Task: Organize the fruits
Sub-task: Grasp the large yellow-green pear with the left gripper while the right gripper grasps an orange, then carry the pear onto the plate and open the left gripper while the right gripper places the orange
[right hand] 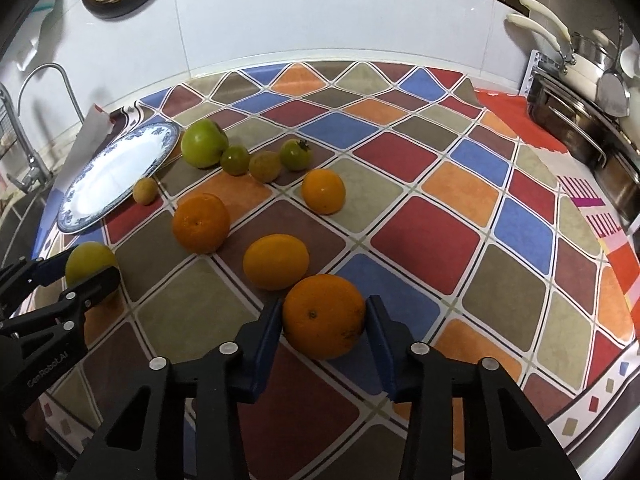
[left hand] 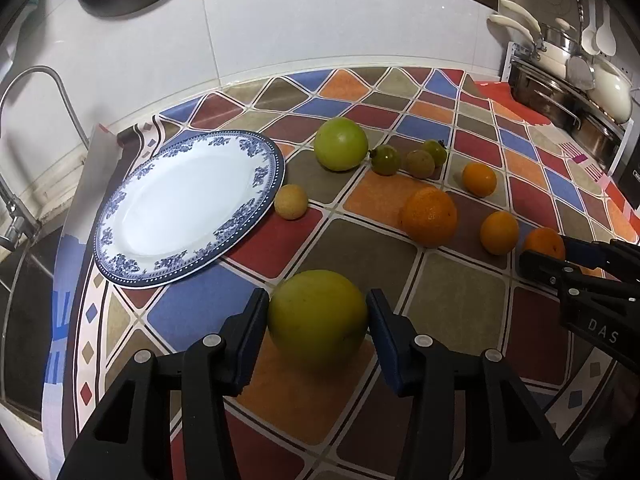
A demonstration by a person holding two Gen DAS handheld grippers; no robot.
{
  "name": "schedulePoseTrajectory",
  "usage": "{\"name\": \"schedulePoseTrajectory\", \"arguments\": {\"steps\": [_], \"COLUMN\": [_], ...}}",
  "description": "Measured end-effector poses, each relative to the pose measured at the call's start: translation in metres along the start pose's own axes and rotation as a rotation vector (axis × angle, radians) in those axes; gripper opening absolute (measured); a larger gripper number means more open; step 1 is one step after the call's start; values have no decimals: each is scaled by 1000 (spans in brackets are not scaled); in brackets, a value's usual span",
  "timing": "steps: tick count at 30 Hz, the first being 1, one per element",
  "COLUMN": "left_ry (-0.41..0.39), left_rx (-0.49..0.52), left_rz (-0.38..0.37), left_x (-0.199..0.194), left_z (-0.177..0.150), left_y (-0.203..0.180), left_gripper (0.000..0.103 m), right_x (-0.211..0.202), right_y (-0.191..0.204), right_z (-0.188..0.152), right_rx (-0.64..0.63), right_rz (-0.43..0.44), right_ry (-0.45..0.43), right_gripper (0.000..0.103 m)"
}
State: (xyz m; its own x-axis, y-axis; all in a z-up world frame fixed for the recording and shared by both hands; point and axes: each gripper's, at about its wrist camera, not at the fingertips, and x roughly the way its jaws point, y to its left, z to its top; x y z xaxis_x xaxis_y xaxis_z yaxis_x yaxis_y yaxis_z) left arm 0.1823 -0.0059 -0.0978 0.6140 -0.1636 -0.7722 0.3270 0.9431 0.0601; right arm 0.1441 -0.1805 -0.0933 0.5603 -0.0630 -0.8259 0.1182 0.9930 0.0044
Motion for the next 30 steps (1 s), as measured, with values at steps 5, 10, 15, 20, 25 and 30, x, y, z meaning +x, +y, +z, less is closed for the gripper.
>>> {"name": "schedulePoseTrajectory", "arguments": {"steps": [5,10,15,20,25,30], "left_ry": [-8,-56,-110,-158,-203,-229], "left_rx": [-3,-11,-35,-65,-86,-95], "left_rz": [-20,-27,-29,-20,21,44], "left_x": [-3,-19,-38,-53,-62,-61], "left_z": [2,7,13,21,31,44], "left_y": [2,8,22,44,70,100], "left_gripper": [49,49,49,49,49,49], "right_x": [-5,-20,-38,-49,-49,-41], "right_y": [4,13,29,55,86,120], "right_z": [2,8,23,42,68,93], "right_rx": [-9,-47,-104,-161,-213,-248], "right_rz": [4,17,71,151,215,290], "right_ry": [-17,-60,-118,-175,-219,-238], "right_gripper": [43,43,43,43,43,43]}}
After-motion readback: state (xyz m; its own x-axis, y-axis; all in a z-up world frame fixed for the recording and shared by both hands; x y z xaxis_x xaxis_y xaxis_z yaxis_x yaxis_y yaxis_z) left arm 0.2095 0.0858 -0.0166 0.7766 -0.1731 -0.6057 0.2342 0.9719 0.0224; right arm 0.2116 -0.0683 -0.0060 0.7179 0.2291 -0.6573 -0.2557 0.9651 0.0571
